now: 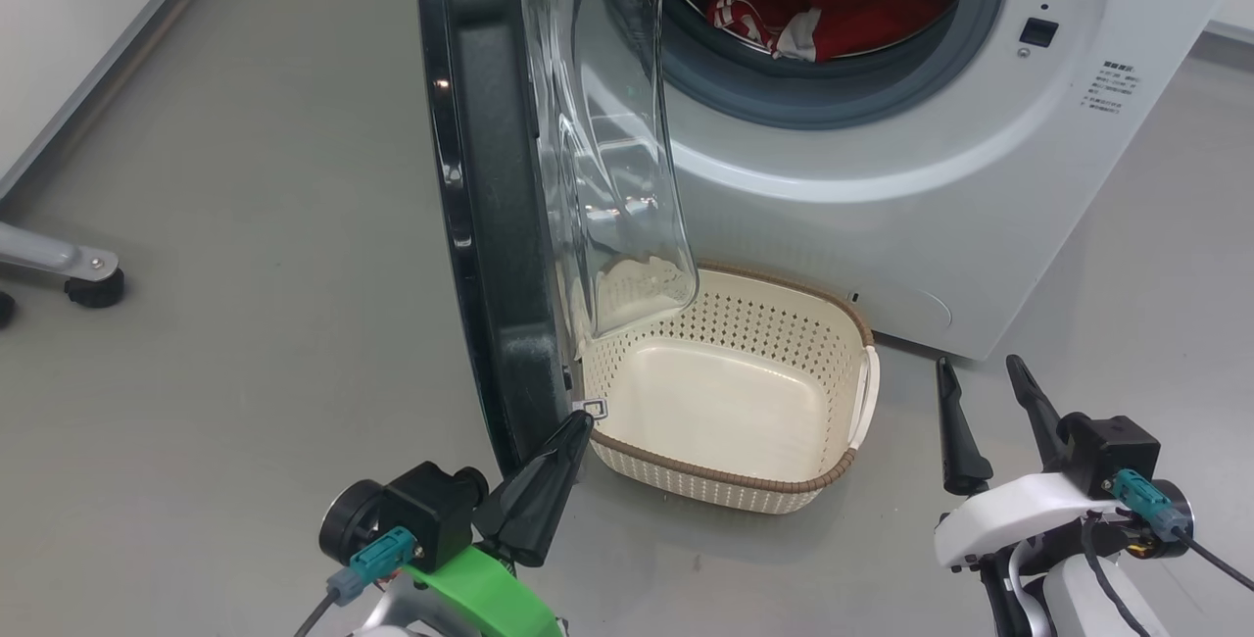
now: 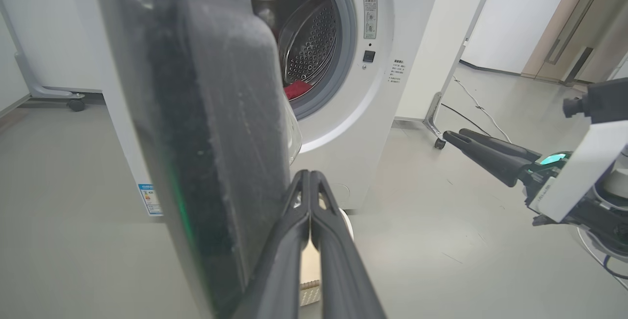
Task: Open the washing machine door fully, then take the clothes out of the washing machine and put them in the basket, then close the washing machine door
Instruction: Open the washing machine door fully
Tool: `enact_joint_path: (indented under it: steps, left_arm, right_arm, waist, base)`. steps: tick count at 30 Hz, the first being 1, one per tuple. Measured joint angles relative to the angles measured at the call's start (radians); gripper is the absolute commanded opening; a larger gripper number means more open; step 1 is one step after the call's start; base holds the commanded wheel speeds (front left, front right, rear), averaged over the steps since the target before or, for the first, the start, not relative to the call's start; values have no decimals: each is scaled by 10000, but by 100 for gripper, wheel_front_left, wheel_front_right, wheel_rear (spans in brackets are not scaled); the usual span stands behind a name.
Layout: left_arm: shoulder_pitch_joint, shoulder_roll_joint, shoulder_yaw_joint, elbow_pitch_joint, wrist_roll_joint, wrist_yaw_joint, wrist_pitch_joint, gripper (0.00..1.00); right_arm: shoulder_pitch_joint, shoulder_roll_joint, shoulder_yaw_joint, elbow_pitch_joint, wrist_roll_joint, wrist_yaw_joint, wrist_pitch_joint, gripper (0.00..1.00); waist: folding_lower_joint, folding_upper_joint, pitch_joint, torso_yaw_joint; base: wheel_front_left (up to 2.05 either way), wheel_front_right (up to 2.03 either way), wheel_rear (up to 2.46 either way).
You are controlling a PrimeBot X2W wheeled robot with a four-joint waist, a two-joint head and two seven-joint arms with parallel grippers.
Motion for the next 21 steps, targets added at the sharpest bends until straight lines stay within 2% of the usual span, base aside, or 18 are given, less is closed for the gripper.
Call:
enact_joint_path:
  steps: [21]
  left_arm:
    - [-6, -73, 288, 437, -167, 307, -96, 0]
  right_arm:
    - [-5, 27, -153, 61, -88, 86, 0, 100]
  waist:
    - [0, 0, 23, 159]
  base:
    - [0, 0, 0]
